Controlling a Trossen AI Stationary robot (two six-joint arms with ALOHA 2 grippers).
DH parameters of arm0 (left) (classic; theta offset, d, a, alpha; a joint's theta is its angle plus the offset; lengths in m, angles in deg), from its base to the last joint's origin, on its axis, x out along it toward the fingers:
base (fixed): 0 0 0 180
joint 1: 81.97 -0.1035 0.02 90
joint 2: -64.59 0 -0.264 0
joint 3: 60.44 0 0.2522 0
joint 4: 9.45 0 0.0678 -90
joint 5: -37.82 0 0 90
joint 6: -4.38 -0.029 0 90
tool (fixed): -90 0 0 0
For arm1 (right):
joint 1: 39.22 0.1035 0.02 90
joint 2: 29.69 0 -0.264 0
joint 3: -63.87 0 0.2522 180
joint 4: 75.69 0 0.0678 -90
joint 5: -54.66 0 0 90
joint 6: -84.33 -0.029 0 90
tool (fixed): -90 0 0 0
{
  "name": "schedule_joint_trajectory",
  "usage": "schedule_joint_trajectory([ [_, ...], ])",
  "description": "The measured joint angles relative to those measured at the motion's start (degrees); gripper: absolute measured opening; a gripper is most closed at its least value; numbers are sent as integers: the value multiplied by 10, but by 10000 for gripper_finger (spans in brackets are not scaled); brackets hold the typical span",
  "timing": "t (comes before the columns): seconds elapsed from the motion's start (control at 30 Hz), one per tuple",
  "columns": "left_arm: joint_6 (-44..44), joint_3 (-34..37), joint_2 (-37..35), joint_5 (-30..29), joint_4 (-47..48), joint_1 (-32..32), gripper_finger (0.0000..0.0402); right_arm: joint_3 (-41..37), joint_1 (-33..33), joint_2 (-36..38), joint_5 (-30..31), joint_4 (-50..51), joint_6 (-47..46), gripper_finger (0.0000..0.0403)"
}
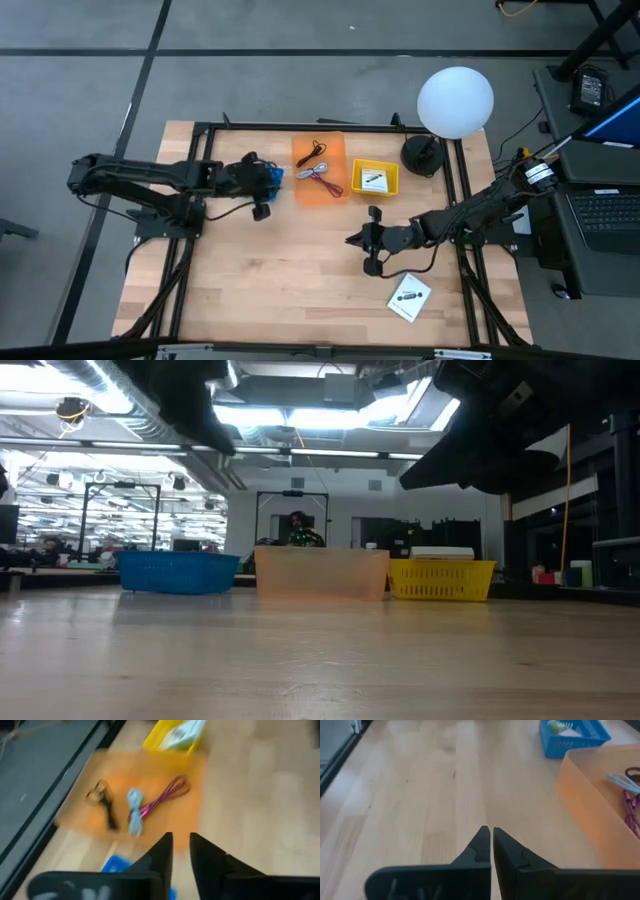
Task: Pick and place items into bin
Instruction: Put the white USB box into the yellow bin
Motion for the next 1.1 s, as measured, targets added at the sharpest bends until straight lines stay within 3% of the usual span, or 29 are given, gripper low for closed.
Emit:
schedule_joint_trajectory([
  [0.2, -20, 0, 15, 35, -65, 31, 5, 15, 0, 23, 0, 82, -48, 4],
  [0.33, -38, 10, 41, 54, -119, 46, 3, 38, 0, 47, 0, 152, -81, 4],
  [0.5, -51, 68, 77, 110, -279, 63, 3, 73, 11, 61, -6, 264, -130, 3],
  [0.7, -44, 107, 125, 133, -419, 93, 3, 128, 40, 59, -41, 430, -249, 2],
  [0.9, -45, 111, 165, 134, -472, 125, 3, 174, 96, 58, -62, 558, -379, 1],
  [1.1, -49, 111, 191, 134, -507, 141, 3, 185, 166, 58, -66, 598, -513, 0],
])
